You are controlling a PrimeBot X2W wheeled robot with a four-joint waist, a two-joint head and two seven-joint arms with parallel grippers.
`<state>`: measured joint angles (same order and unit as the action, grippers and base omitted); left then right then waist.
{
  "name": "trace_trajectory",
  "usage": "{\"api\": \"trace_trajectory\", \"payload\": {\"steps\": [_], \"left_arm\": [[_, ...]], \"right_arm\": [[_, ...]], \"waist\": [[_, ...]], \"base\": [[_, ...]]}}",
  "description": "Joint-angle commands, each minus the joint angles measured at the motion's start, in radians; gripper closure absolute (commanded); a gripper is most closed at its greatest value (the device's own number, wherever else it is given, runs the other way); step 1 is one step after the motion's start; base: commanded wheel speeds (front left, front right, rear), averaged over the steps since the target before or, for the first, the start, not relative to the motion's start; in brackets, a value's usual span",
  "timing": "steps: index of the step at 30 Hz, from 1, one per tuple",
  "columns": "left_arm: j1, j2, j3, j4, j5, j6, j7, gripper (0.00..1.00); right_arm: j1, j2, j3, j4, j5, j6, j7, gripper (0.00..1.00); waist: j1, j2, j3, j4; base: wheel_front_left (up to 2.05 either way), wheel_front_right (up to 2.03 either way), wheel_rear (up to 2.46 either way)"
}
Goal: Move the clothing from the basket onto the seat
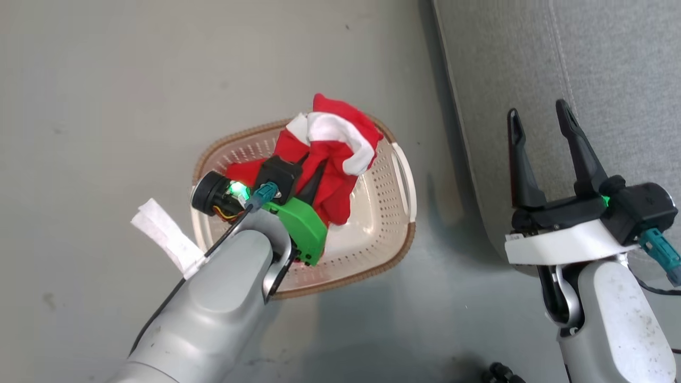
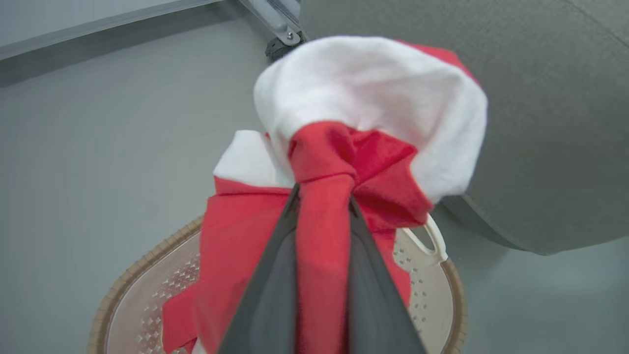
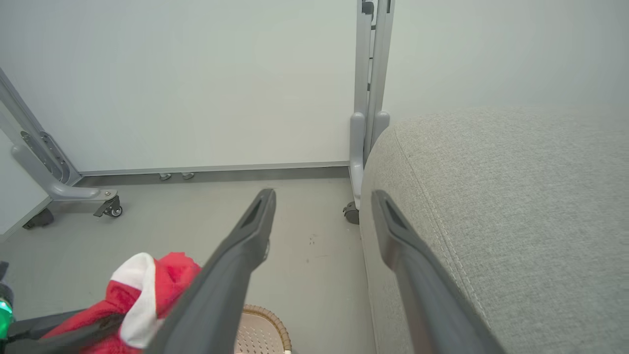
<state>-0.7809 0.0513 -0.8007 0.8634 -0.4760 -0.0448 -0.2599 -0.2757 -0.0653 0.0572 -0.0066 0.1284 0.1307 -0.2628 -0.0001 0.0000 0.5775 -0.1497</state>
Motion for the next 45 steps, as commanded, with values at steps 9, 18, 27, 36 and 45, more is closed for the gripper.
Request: {"api": "trace_trajectory", "payload": {"steps": [9, 18, 27, 36, 45], "left_arm": [[0.164, 0.059, 0.176, -0.363, 0.020, 0.043, -0.006, 1.00], [0.306, 0.073, 0.347, -0.650, 0.070, 0.056, -0.005, 1.00], [0.449, 0.050, 0.439, -0.834, 0.154, 0.029, -0.004, 1.00], [0.567, 0.034, 0.447, -0.889, 0.205, 0.018, -0.005, 1.00], [0.627, 0.015, 0.444, -0.889, 0.211, 0.004, -0.005, 1.00]], "right_arm": [[0.086, -0.005, -0.015, 0.016, -0.010, 0.000, 0.004, 0.00], [0.140, -0.001, -0.005, 0.008, -0.014, 0.000, 0.029, 0.00], [0.201, 0.003, 0.009, -0.017, -0.018, 0.000, 0.059, 0.00], [0.268, 0.006, 0.028, -0.036, -0.016, 0.000, 0.087, 0.00], [0.310, 0.009, 0.041, -0.046, -0.008, 0.000, 0.108, 0.00]], "waist": [[0.0001, 0.0000, -0.228, 0.102], [0.0001, 0.0000, -0.318, 0.110], [0.0001, 0.0000, -0.400, 0.109], [0.0001, 0.0000, -0.469, 0.107], [0.0001, 0.0000, -0.513, 0.110]], "base": [[0.00, 0.00, 0.00], [0.00, 0.00, 0.00], [0.00, 0.00, 0.00], [0.00, 0.00, 0.00], [0.00, 0.00, 0.00]]}}
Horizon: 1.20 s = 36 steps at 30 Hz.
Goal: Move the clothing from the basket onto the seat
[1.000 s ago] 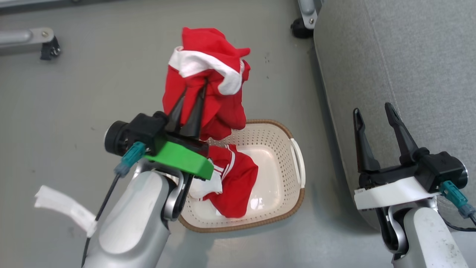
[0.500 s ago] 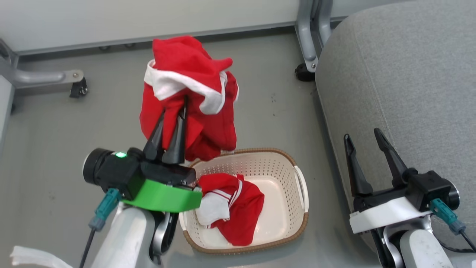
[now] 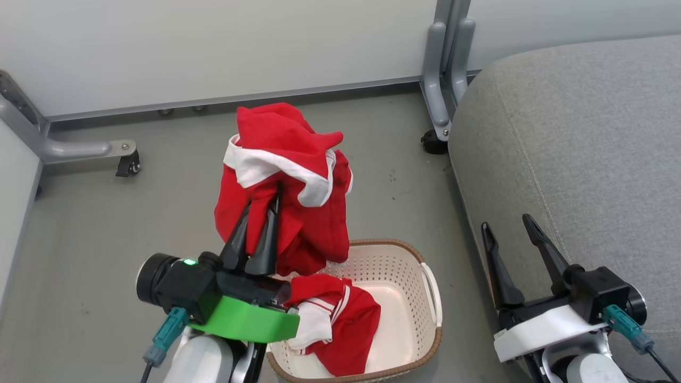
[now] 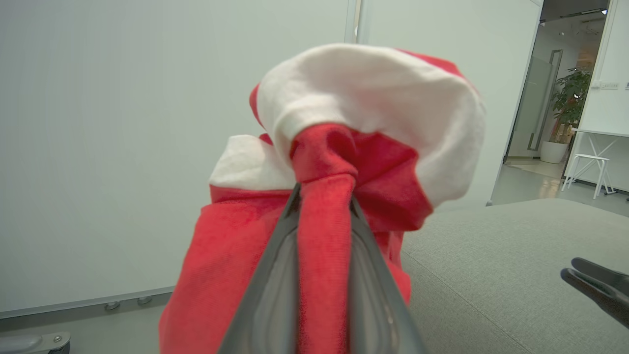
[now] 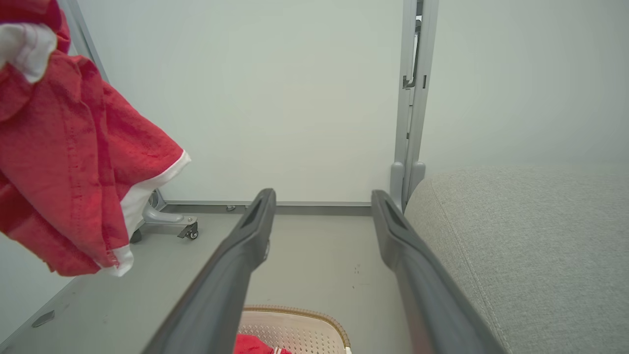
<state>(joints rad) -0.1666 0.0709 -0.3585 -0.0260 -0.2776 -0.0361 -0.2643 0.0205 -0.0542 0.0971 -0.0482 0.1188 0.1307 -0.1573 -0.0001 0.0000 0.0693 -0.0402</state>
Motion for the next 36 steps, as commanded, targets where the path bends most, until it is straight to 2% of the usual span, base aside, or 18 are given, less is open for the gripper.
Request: {"api": "trace_trajectory", "payload": {"steps": [1, 13, 17, 21, 26, 36], "left_arm": [[0.015, -0.005, 0.002, 0.001, 0.013, -0.007, 0.000, 1.00], [0.019, -0.012, 0.016, 0.002, 0.020, -0.019, 0.000, 1.00], [0.017, -0.014, 0.017, 0.007, 0.024, -0.022, 0.000, 1.00], [0.006, -0.016, 0.016, 0.007, 0.031, -0.023, 0.000, 1.00], [-0.017, -0.017, 0.005, 0.006, 0.038, -0.026, 0.000, 1.00], [-0.038, -0.019, -0.043, 0.018, 0.031, -0.034, 0.000, 1.00]], "right_arm": [[0.017, -0.002, 0.003, -0.005, 0.002, 0.000, 0.004, 0.00], [0.015, 0.000, 0.013, -0.005, 0.009, 0.000, 0.013, 0.00], [0.004, -0.011, 0.044, -0.004, 0.017, 0.000, 0.014, 0.00], [-0.031, -0.037, 0.128, 0.014, 0.046, 0.000, 0.034, 0.00], [-0.136, -0.052, 0.297, 0.069, 0.105, 0.000, 0.049, 0.00], [-0.378, -0.027, 0.565, 0.249, 0.209, 0.000, -0.011, 0.00]], "waist": [[0.0001, 0.0000, -0.006, 0.001], [0.0001, 0.0000, -0.010, -0.001], [0.0001, 0.0000, -0.009, 0.002], [0.0001, 0.0000, 0.000, 0.004], [0.0001, 0.0000, 0.024, 0.010], [0.0001, 0.0000, 0.044, 0.037]], "base": [[0.00, 0.00, 0.00], [0.00, 0.00, 0.00], [0.00, 0.00, 0.00], [0.00, 0.00, 0.00], [0.00, 0.00, 0.00], [0.00, 0.00, 0.00]]}}
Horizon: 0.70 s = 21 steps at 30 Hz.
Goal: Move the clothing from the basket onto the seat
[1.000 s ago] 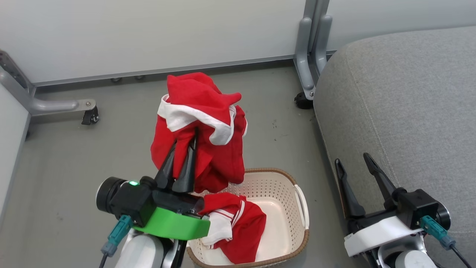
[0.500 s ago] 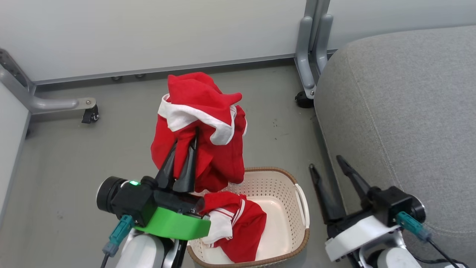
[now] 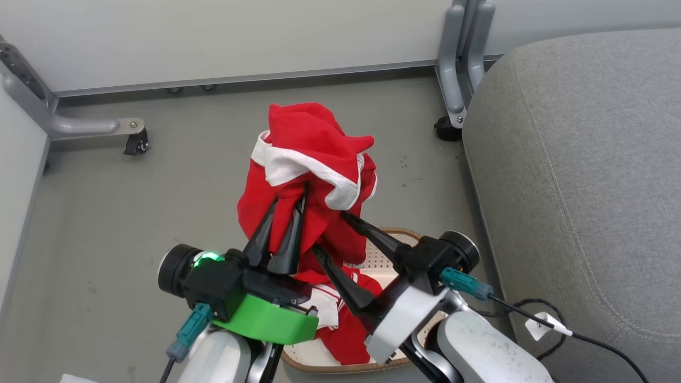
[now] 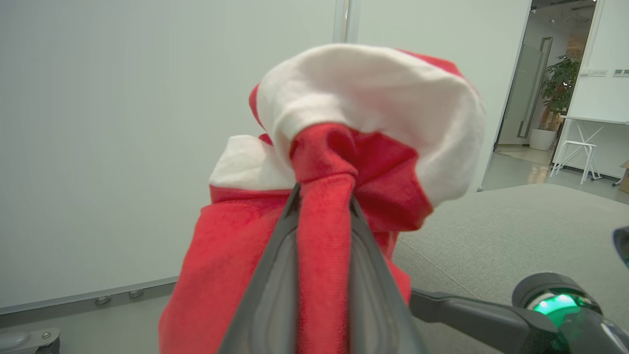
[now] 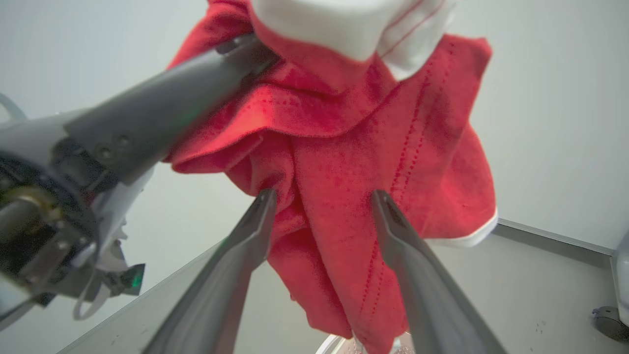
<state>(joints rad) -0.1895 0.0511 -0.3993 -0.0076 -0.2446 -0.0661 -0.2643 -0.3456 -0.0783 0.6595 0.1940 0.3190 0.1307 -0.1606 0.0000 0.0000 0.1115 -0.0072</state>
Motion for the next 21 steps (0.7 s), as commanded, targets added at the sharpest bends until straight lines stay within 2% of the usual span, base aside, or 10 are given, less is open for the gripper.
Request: {"api": "trace_trajectory", "payload": {"steps": [1, 11, 12, 13, 14, 21], "left_arm": [[-0.016, 0.000, -0.006, 0.000, -0.003, -0.004, 0.000, 1.00], [-0.027, 0.000, -0.056, -0.006, -0.030, 0.005, 0.000, 1.00], [-0.028, 0.000, -0.059, -0.005, -0.031, 0.006, 0.000, 1.00], [-0.029, 0.000, -0.061, -0.005, -0.032, 0.006, 0.000, 1.00], [-0.029, 0.000, -0.062, -0.004, -0.034, 0.006, 0.000, 1.00], [-0.029, 0.000, -0.061, -0.002, -0.038, 0.014, 0.000, 1.00]], "right_arm": [[-0.030, 0.000, 0.019, 0.025, 0.014, 0.000, -0.014, 0.00], [-0.177, 0.024, 0.100, 0.184, 0.066, 0.000, -0.076, 0.00], [-0.186, 0.025, 0.107, 0.194, 0.070, 0.000, -0.082, 0.14], [-0.195, 0.025, 0.111, 0.201, 0.071, 0.000, -0.085, 0.40], [-0.201, 0.026, 0.114, 0.207, 0.077, 0.000, -0.090, 1.00], [-0.220, 0.027, 0.134, 0.218, 0.109, 0.000, -0.105, 1.00]], "waist": [[0.0000, 0.0000, 0.002, 0.006], [0.0000, 0.0000, 0.003, 0.024], [0.0000, 0.0000, 0.003, 0.024], [0.0000, 0.0000, 0.003, 0.025], [0.0000, 0.0000, 0.003, 0.025], [0.0000, 0.0000, 0.000, 0.024]], "base": [[0.00, 0.00, 0.00], [0.00, 0.00, 0.00], [0.00, 0.00, 0.00], [0.00, 0.00, 0.00], [0.00, 0.00, 0.00], [0.00, 0.00, 0.00]]}}
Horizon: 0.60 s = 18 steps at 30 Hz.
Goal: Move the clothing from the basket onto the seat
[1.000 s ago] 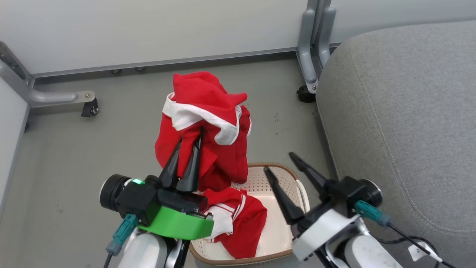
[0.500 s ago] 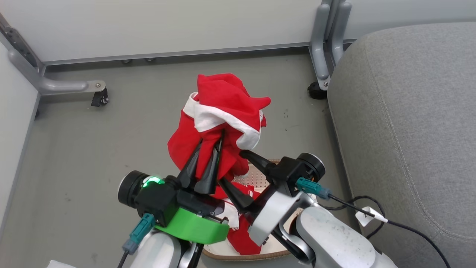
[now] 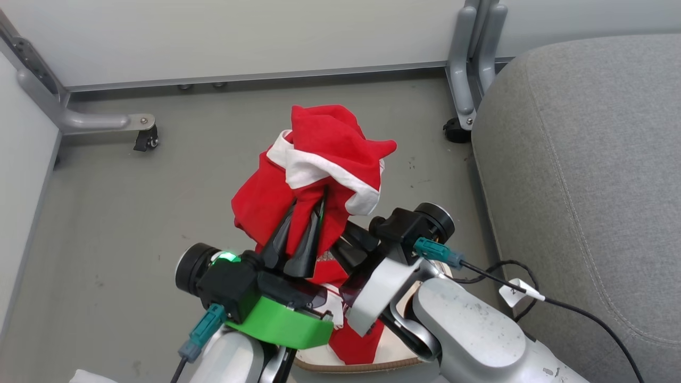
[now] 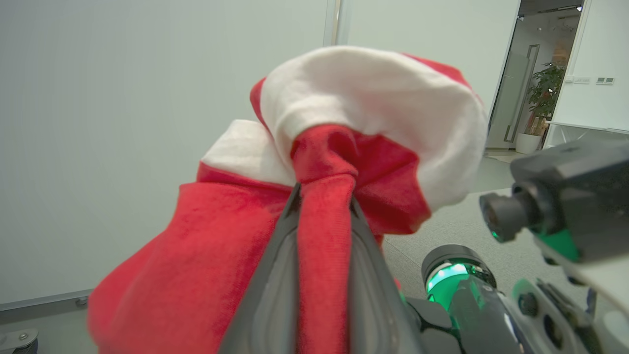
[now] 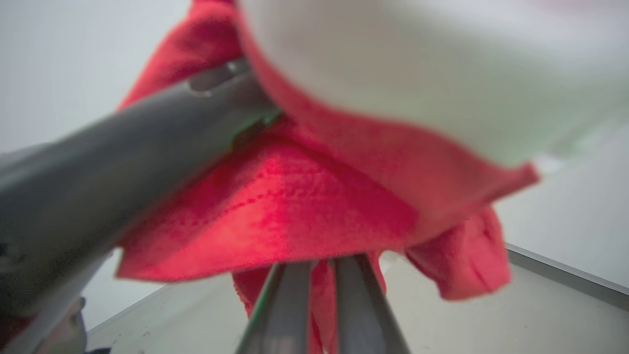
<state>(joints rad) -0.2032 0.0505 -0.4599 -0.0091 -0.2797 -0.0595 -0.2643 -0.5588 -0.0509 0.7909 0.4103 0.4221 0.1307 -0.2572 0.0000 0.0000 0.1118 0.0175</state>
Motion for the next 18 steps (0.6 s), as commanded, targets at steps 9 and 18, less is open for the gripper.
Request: {"api": "trace_trajectory", "payload": {"steps": [9, 18], "left_arm": [[-0.006, 0.000, 0.011, 0.012, 0.000, 0.015, 0.000, 1.00], [-0.022, 0.005, 0.031, -0.015, 0.040, 0.018, 0.000, 0.00]], "right_arm": [[0.003, 0.000, -0.002, -0.009, 0.014, 0.000, -0.009, 1.00], [0.009, -0.001, -0.038, -0.014, -0.015, 0.000, -0.009, 1.00]], "waist": [[0.0000, 0.0000, -0.004, -0.008], [0.0000, 0.0000, 0.001, -0.005]], "base": [[0.00, 0.00, 0.00], [0.00, 0.00, 0.00]]}}
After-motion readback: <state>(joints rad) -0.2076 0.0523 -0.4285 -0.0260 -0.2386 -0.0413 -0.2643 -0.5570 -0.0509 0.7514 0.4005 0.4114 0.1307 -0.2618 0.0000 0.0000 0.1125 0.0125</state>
